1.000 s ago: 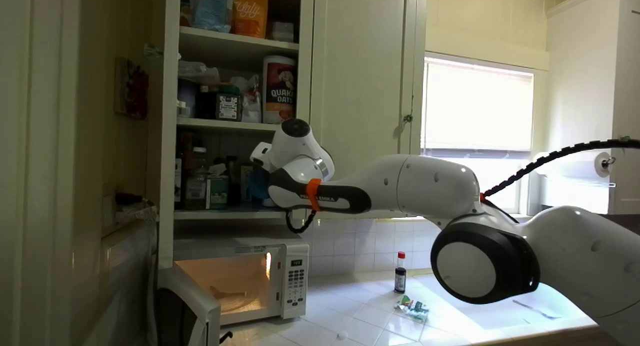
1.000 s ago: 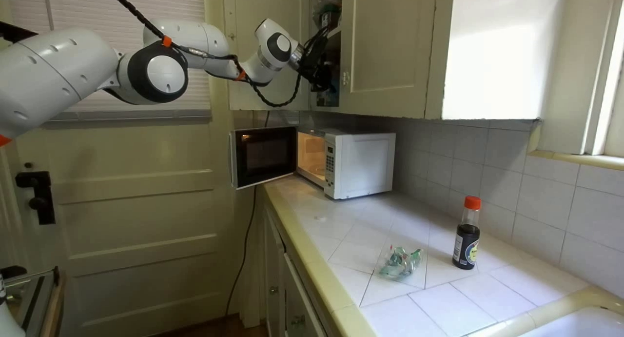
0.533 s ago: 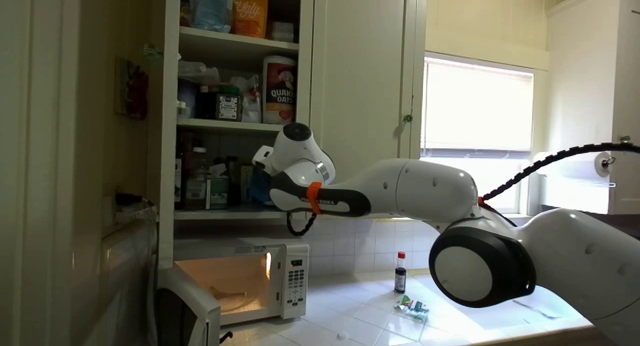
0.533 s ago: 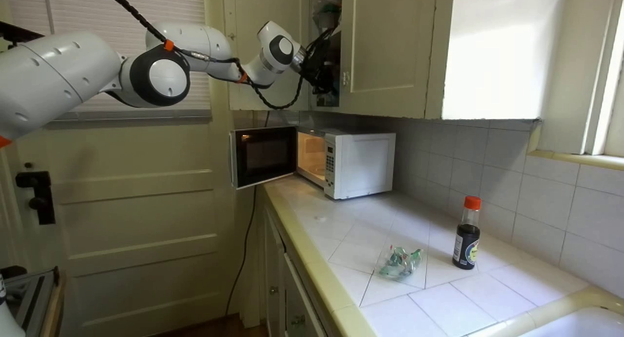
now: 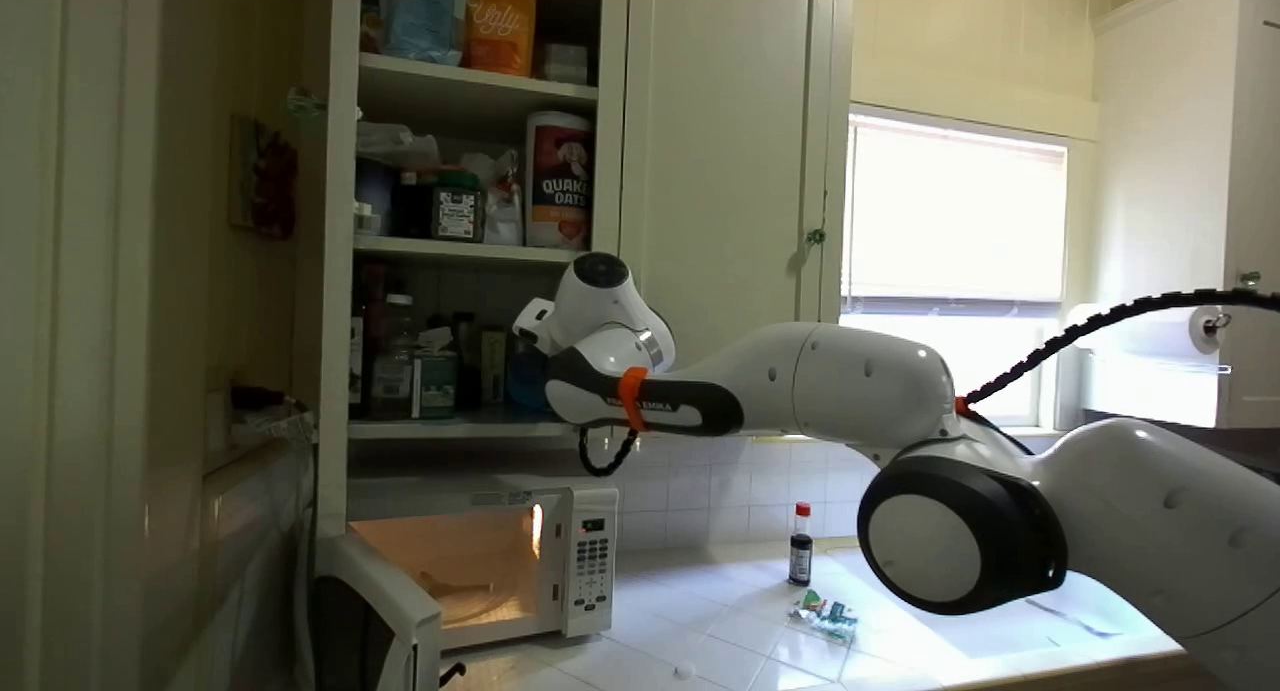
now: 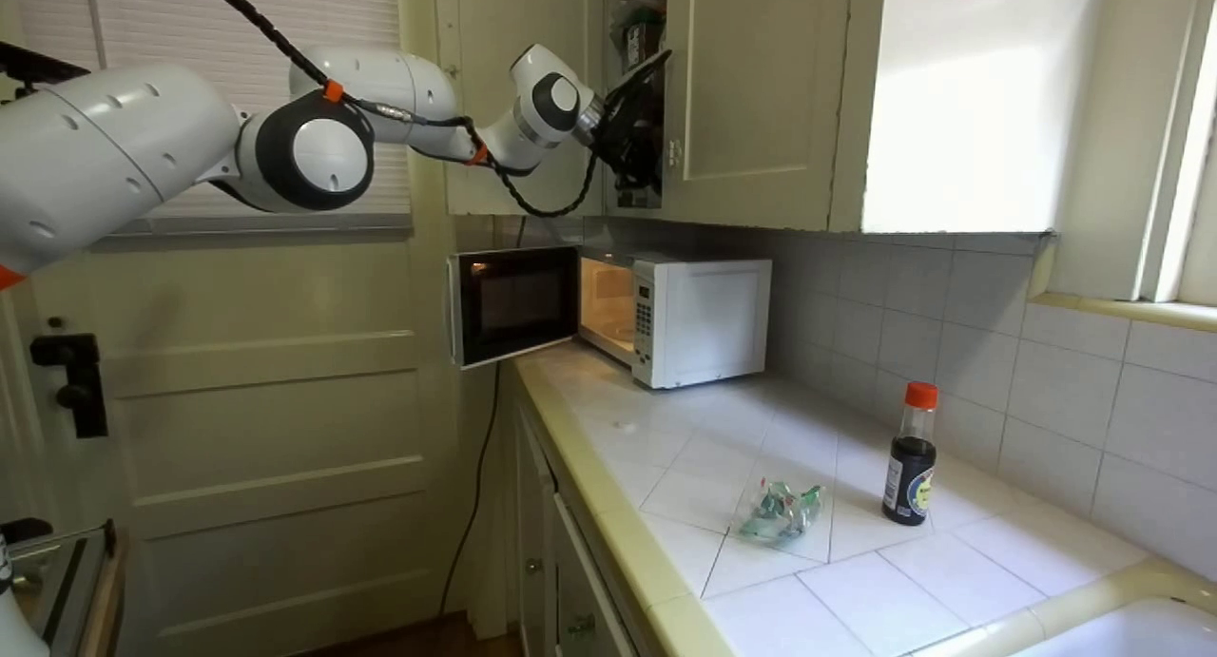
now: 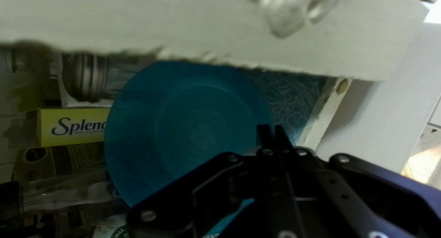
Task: Put the blue bowl in the bottom compartment of the top cabinet
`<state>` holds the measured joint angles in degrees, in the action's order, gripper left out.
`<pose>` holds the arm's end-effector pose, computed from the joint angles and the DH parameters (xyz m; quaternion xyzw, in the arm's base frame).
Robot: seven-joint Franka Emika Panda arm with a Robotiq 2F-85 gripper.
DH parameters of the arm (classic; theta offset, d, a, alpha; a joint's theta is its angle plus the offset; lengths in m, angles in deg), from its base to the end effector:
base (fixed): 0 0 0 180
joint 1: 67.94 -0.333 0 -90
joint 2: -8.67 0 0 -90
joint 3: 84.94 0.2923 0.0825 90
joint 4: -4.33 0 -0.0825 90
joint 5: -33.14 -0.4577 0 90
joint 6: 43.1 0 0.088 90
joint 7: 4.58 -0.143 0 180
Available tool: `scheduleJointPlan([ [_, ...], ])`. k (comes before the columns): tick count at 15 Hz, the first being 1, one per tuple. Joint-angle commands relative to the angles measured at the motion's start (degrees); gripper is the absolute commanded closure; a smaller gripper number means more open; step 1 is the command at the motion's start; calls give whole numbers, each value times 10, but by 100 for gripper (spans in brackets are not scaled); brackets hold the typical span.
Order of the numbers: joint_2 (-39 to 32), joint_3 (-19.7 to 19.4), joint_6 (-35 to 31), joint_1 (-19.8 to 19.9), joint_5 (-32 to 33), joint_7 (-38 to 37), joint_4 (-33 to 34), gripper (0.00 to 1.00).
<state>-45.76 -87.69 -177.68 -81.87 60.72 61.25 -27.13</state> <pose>0.8830 0.1818 0.5283 0.6264 0.6249 0.2478 0.3947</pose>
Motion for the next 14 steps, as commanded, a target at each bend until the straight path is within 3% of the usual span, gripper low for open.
scheduleJointPlan([
  [1,-17,5,22,7,-13,15,27,99],
  [13,-16,19,53,6,-14,69,28,99],
  [14,-27,6,64,0,-30,83,49,99],
])
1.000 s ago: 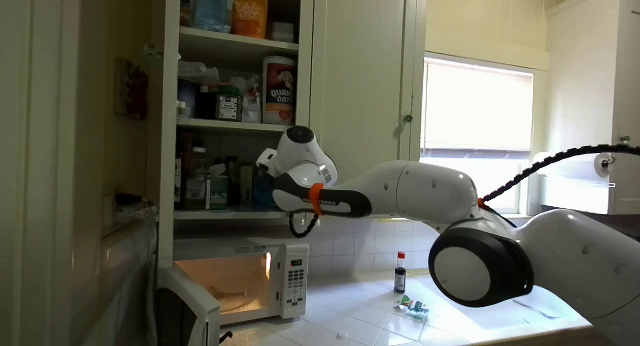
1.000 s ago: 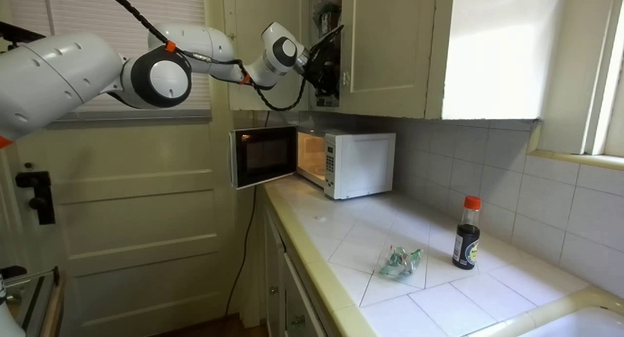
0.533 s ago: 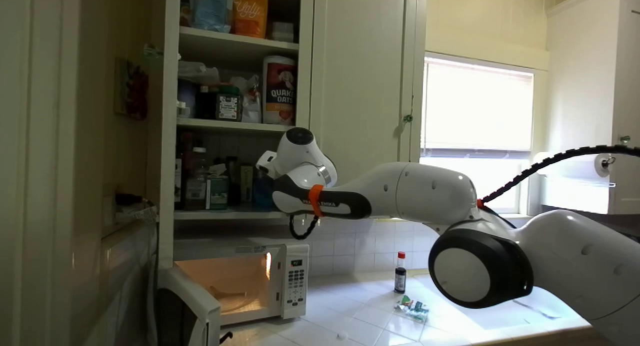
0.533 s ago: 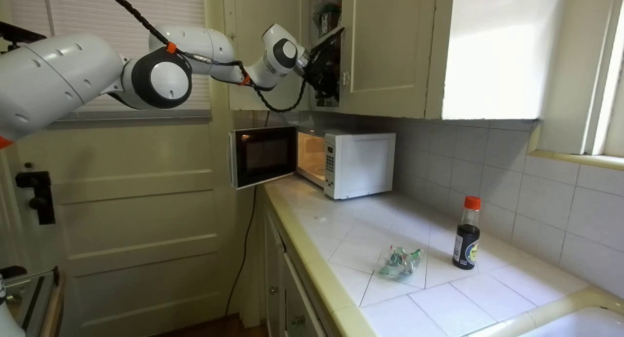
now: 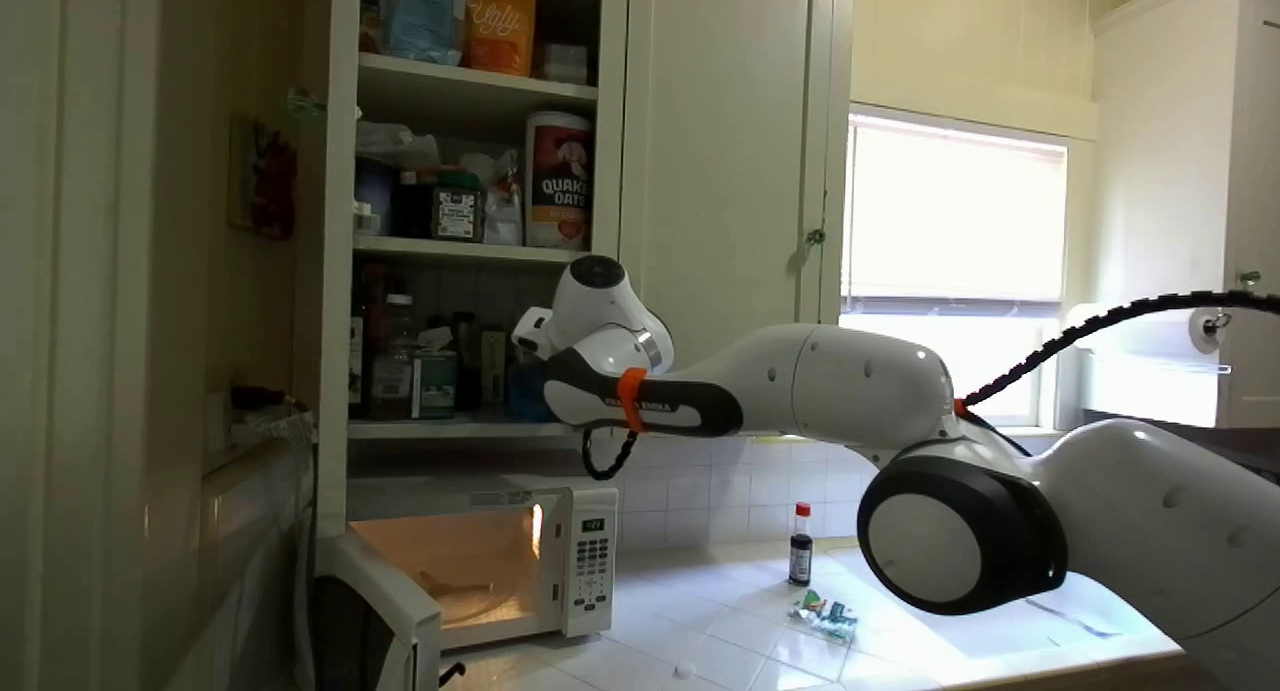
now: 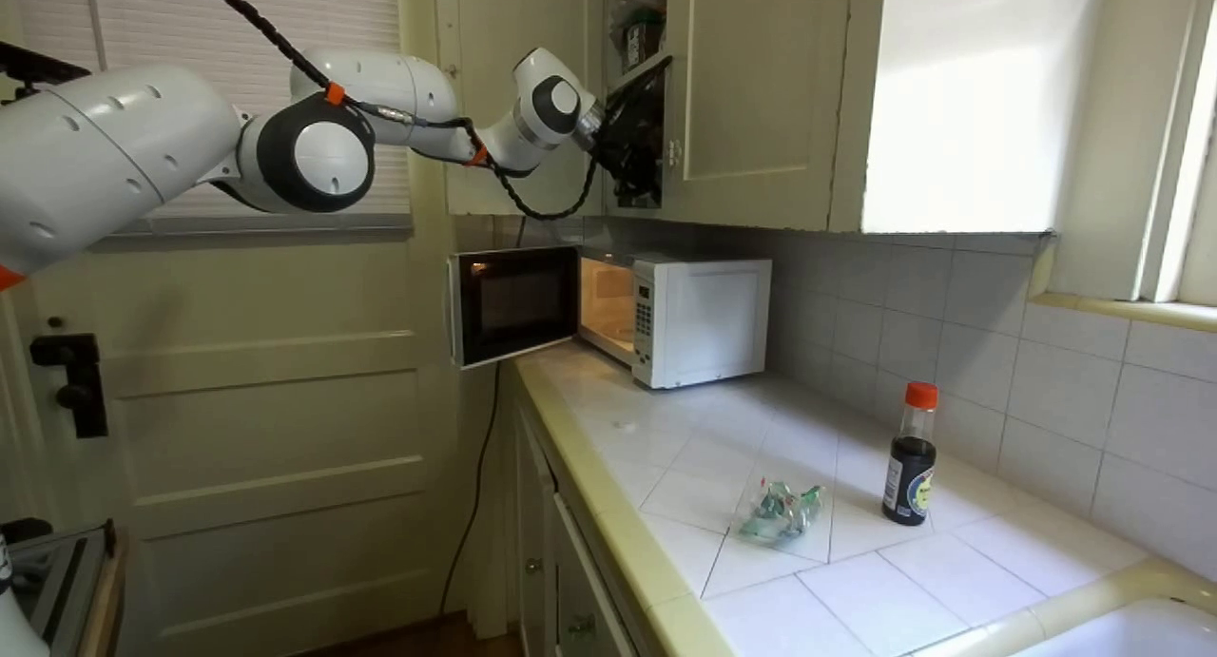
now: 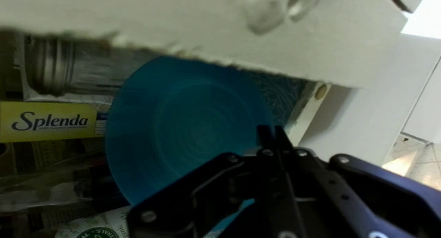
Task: Put the blue bowl in the bottom compartment of the top cabinet
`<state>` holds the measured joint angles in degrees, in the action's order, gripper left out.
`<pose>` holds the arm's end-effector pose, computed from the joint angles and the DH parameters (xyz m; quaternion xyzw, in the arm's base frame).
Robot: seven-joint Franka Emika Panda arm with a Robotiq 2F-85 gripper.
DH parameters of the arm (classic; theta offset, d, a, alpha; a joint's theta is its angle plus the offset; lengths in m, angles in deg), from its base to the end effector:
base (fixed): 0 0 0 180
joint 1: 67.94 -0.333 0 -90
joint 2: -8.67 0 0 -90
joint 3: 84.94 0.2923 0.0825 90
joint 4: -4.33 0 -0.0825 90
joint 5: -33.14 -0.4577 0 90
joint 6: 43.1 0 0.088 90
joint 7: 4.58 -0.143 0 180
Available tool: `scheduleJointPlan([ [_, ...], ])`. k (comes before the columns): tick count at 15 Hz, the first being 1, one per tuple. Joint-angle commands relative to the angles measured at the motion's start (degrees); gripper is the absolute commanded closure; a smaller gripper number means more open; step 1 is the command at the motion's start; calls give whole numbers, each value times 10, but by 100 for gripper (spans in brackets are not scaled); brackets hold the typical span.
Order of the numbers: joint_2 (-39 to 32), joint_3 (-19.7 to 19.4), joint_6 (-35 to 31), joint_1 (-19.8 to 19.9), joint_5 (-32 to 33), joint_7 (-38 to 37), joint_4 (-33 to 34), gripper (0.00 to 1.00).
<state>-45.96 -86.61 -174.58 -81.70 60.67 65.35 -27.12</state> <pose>0.8820 0.1816 0.5170 0.6169 0.6511 0.2156 0.3860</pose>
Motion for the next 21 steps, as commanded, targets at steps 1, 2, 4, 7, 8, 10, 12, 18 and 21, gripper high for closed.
scheduleJointPlan([
  [1,-26,-5,37,-2,-32,48,51,99],
  [2,-27,-6,44,-3,-35,56,56,99],
  [4,-29,-7,57,-5,-42,71,64,71],
  [7,-34,-7,68,-5,-49,88,74,50],
  [8,-35,-7,71,-5,-51,93,76,41],
  [10,-37,-9,75,-5,-53,101,82,27],
  [12,-40,-12,78,-7,-53,111,87,12],
  [18,-14,-38,51,-32,-34,124,57,0],
  [21,2,-65,60,-65,-15,92,49,0],
])
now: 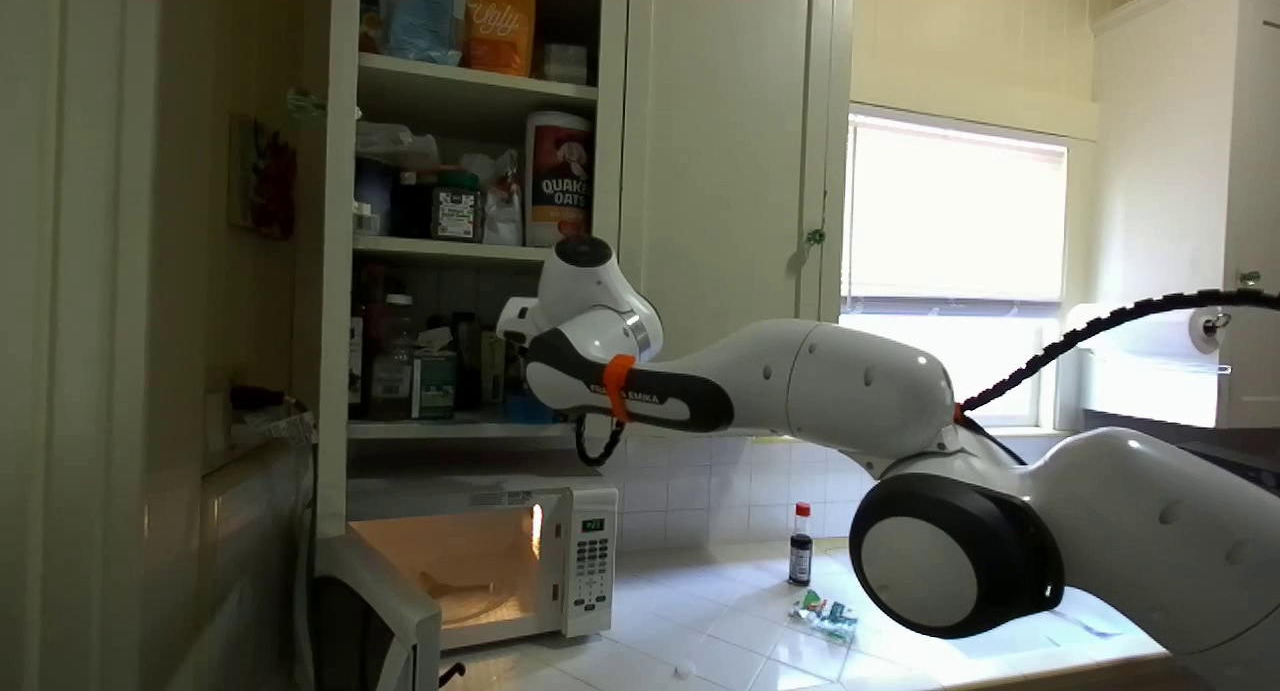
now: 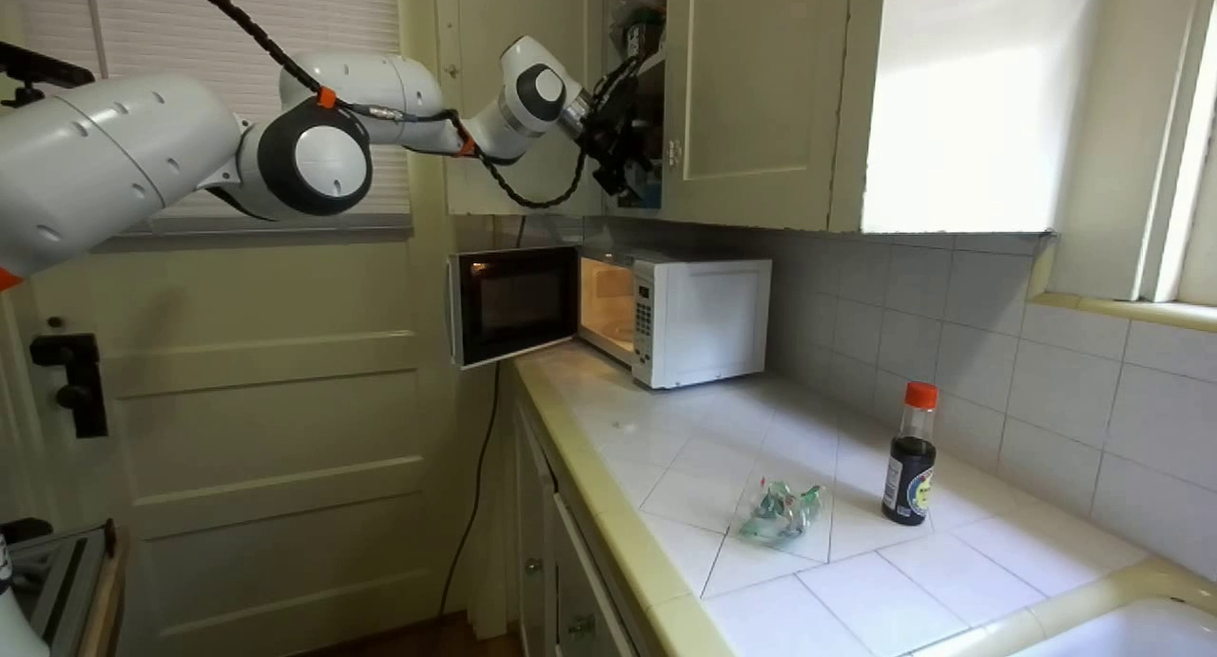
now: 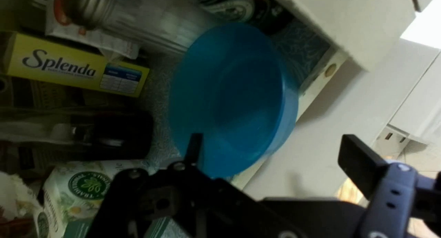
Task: Put the blue bowl in the bottom compartment of the top cabinet
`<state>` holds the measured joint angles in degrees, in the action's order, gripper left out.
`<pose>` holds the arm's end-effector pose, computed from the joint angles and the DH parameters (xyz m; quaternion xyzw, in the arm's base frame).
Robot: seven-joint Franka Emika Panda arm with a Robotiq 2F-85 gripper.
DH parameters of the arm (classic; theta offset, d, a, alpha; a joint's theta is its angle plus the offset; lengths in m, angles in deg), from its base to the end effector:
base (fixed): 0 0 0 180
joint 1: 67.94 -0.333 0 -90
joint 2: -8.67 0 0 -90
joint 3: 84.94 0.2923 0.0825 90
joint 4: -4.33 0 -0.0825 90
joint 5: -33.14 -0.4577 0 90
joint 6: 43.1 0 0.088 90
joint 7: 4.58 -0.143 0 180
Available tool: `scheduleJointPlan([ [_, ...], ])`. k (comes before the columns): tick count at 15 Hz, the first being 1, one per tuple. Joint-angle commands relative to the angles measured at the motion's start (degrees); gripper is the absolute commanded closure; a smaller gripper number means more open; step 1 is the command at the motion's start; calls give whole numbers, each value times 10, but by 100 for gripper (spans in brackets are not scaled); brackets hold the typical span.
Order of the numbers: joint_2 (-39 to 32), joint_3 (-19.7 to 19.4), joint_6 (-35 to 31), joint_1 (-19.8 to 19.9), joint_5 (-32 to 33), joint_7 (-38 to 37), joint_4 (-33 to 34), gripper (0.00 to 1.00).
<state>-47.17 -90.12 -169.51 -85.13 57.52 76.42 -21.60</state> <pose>0.8662 0.2099 0.5447 0.5554 0.7056 0.1778 0.4026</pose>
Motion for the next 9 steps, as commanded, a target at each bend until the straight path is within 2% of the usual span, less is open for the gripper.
scheduleJointPlan([
  [1,20,-37,14,-44,21,-23,-7,0],
  [2,26,-36,16,-54,19,-21,-8,0],
  [5,60,0,42,-75,-16,23,-22,0],
  [9,95,-30,172,-99,5,-100,-17,0],
])
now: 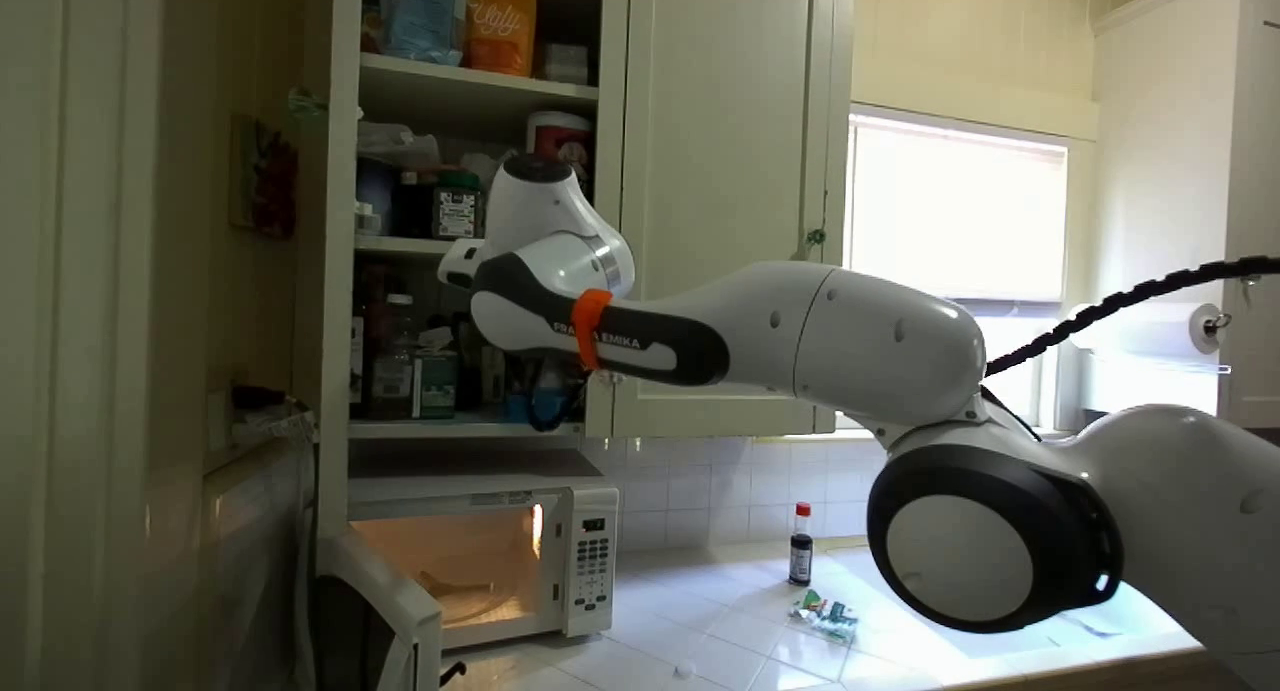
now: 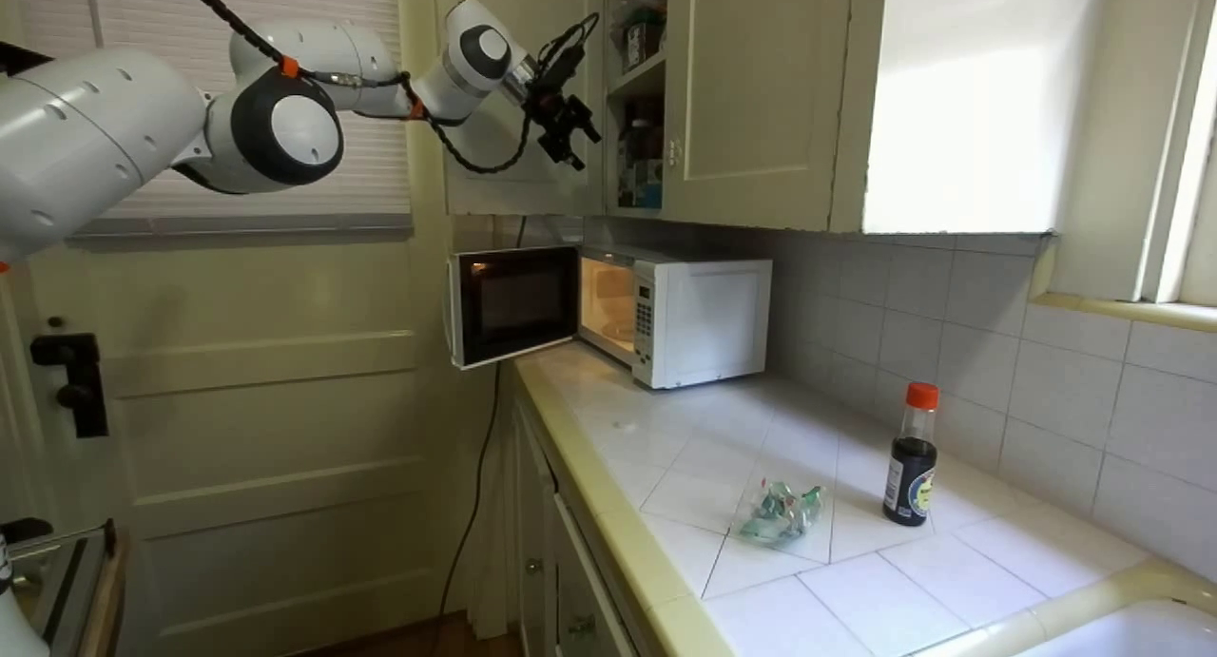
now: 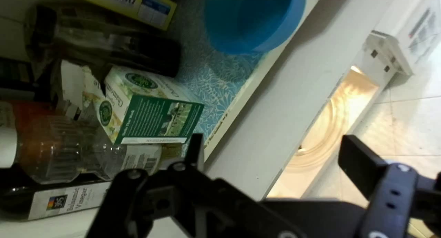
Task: Put the blue bowl in the bottom compartment of the top cabinet
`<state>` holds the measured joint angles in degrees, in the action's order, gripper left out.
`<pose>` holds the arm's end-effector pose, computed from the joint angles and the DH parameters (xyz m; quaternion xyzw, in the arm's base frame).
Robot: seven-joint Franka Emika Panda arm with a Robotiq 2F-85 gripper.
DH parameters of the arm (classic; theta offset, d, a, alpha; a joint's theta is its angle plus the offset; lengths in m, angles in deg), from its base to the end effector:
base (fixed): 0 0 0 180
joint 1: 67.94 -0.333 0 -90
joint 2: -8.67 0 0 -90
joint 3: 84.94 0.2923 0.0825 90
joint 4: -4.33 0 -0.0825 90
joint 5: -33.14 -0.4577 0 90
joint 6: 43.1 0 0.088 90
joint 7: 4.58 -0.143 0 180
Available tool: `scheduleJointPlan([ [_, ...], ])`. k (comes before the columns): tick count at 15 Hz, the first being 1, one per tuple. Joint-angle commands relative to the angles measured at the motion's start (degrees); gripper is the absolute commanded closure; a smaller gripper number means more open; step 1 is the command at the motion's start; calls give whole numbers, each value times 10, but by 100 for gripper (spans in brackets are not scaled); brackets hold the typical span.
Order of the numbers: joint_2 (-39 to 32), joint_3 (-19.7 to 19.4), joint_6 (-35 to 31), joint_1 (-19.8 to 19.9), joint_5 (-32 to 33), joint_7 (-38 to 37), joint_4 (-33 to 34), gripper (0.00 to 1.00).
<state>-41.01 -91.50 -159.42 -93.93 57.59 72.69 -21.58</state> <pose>0.7998 0.3055 0.6148 0.5604 0.7124 0.1845 0.3801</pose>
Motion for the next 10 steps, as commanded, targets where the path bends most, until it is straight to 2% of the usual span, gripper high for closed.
scheduleJointPlan([
  [1,42,-20,97,-14,8,-86,-17,0],
  [10,95,-17,331,-17,6,-287,-18,0],
])
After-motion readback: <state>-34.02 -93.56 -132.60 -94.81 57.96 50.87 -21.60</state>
